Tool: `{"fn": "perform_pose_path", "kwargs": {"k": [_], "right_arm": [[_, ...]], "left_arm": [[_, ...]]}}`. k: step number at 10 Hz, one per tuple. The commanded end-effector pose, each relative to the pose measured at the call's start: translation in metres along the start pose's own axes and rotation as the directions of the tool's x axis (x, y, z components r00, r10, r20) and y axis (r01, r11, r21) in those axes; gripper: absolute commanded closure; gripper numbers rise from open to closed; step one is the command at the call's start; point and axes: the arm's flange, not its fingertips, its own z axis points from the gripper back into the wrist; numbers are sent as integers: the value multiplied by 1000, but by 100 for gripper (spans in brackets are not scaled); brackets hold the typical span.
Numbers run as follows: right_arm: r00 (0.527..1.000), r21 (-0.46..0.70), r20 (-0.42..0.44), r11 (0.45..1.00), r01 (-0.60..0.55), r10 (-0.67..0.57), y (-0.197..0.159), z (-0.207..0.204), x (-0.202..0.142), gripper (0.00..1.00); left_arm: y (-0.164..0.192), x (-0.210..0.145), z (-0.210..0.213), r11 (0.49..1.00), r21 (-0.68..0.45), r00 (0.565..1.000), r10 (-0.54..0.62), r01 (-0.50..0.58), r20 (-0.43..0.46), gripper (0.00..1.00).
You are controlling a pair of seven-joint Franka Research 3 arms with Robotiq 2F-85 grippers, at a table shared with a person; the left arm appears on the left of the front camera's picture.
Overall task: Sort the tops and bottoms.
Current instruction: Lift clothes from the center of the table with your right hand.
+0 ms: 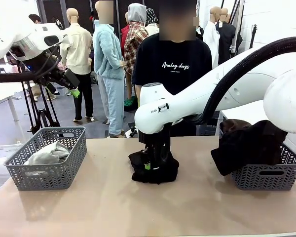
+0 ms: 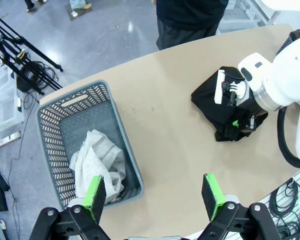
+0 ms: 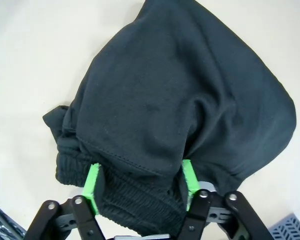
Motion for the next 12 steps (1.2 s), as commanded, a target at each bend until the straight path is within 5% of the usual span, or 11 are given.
{"fn": "perform_pose_path", "kwargs": {"k": [1, 3, 10, 12], "right_arm": [[1000, 32, -9, 999, -16, 17, -5, -3, -3, 59], [1000, 58, -5, 998, -9, 9, -6, -8, -7, 99], [999, 101, 30, 995, -13, 10, -8, -3, -11, 100], [997, -16, 72, 1000, 2, 0, 4, 46, -23, 100]], "left_arm": [[1, 0, 1, 1000, 0, 1000, 1, -1, 2, 0], [1, 0, 1, 1000, 0, 1000, 1, -1, 2, 0], [1, 0, 1, 1000, 0, 1000, 1, -1, 2, 0], [1, 0, 1, 1000, 0, 1000, 1, -1, 2, 0]]}}
